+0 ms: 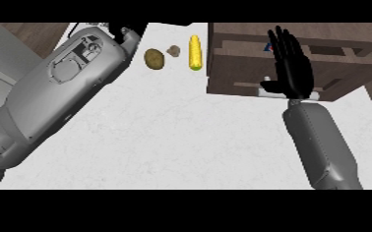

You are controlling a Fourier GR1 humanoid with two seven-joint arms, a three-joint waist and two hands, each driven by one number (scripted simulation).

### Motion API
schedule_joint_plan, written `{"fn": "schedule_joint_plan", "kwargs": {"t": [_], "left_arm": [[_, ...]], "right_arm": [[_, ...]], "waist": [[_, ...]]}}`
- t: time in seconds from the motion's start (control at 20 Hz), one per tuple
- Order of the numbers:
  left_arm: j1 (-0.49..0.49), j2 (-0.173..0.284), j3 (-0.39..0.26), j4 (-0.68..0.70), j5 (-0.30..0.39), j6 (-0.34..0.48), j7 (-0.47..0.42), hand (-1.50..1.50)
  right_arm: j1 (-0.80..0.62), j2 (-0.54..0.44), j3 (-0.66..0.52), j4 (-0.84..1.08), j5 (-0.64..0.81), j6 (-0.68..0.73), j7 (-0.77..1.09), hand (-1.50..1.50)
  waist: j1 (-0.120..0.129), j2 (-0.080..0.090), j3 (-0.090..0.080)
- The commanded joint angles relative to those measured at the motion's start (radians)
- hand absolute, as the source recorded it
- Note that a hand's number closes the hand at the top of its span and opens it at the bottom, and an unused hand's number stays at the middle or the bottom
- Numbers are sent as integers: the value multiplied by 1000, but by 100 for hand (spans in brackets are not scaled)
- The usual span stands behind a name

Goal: Pick up the can, place it into the drawer and close the drawer

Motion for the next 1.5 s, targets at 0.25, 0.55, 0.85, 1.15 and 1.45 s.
{"fn": "schedule_joint_plan", "kwargs": {"t": [0.25, 0.55, 0.85, 1.15, 1.45], "left_arm": [[133, 50, -1, -129, -23, -10, 15, -150], [195, 88, -4, -239, -50, 9, 47, -150], [225, 98, 15, -267, -60, -11, 29, -150], [319, 111, 9, -323, -85, -8, -8, -150], [382, 118, 26, -349, -83, -19, -29, -150]], "right_arm": [[-205, 20, -91, 339, -10, -157, -14, -150], [-374, 26, -101, 497, 48, -192, 56, -150], [-485, -25, -143, 582, 20, -165, 50, -150], [-487, -37, -170, 635, 5, -213, 15, -150], [-568, -17, -230, 629, -76, -136, -63, -150]], "waist": [[19, 31, 21], [26, 27, 20], [41, 40, 21], [39, 46, 21], [39, 43, 21]]}}
